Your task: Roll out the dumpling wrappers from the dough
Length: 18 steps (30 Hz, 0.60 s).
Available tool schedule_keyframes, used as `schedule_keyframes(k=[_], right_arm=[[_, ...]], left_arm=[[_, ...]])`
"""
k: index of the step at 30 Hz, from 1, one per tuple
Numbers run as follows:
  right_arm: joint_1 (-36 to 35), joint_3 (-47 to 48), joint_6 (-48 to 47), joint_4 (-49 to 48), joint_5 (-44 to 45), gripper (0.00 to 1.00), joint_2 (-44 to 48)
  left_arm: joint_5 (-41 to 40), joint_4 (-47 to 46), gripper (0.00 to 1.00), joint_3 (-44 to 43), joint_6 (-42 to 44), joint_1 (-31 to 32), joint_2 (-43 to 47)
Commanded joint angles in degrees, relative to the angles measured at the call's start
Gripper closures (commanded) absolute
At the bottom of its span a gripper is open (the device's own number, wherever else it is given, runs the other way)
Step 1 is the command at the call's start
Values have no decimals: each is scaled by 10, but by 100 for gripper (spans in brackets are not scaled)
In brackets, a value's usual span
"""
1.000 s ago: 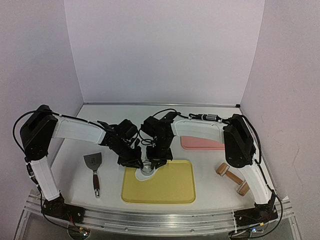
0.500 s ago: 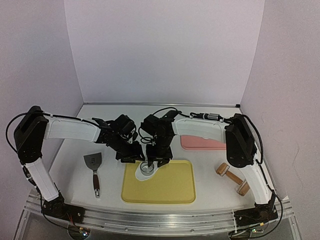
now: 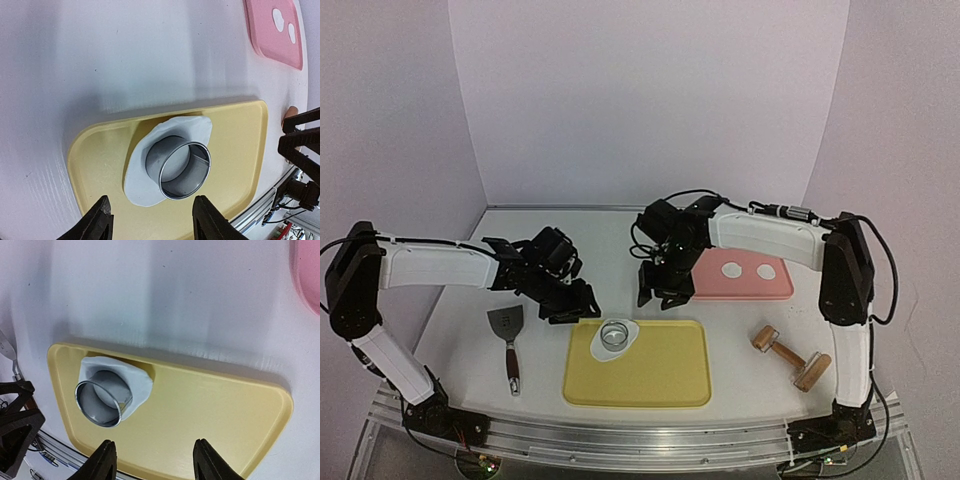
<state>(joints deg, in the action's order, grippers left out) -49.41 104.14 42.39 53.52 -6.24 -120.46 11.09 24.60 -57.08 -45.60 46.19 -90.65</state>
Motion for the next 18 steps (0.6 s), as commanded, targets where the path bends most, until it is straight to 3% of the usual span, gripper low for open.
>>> schedule_keyframes(k=[1, 10, 18], right_arm=[[19, -34, -25, -38, -36, 48, 3], [20, -2, -63, -46, -77, 50, -62], [8, 19, -64, -46, -79, 51, -99]], left_arm=[[-27, 16, 44, 13, -20, -6, 23], [-74, 67, 47, 55, -30, -29, 33], [-50, 33, 54, 70, -23, -33, -2]])
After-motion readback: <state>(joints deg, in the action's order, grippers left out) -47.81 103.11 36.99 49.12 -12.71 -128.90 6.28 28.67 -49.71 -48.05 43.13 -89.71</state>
